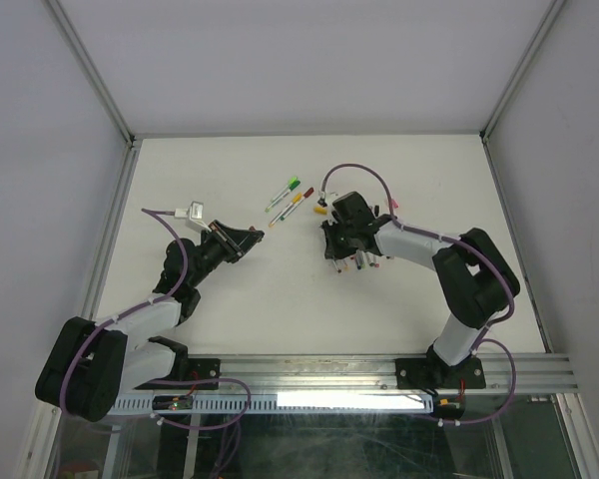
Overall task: Open the pen caps
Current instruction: Place the pen at the center of the board.
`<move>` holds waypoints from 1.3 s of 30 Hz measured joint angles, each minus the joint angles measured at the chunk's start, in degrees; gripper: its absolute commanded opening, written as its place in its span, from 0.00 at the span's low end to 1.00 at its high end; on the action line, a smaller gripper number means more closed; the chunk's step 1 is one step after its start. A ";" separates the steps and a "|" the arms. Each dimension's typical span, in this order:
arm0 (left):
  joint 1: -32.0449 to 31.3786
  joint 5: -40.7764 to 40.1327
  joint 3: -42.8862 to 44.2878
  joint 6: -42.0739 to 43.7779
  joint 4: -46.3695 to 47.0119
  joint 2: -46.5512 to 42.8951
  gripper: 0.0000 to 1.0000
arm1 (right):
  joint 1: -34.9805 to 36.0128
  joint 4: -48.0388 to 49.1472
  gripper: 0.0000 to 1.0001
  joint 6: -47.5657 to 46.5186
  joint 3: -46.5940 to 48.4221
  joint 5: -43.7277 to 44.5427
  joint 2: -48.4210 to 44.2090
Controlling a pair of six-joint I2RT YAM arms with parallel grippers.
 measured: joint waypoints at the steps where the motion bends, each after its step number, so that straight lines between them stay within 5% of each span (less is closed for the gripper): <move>1: 0.00 0.00 0.00 0.00 0.02 0.02 0.00 | 0.09 -0.07 0.10 0.02 0.20 0.46 0.26; 26: 0.00 1.51 -0.20 -1.27 1.55 0.68 0.00 | 0.44 -1.77 0.28 -0.66 2.16 2.58 2.89; 39: -2.27 4.09 0.28 -3.17 4.17 7.96 0.01 | 0.46 -2.38 0.36 -2.84 2.21 -1.22 0.20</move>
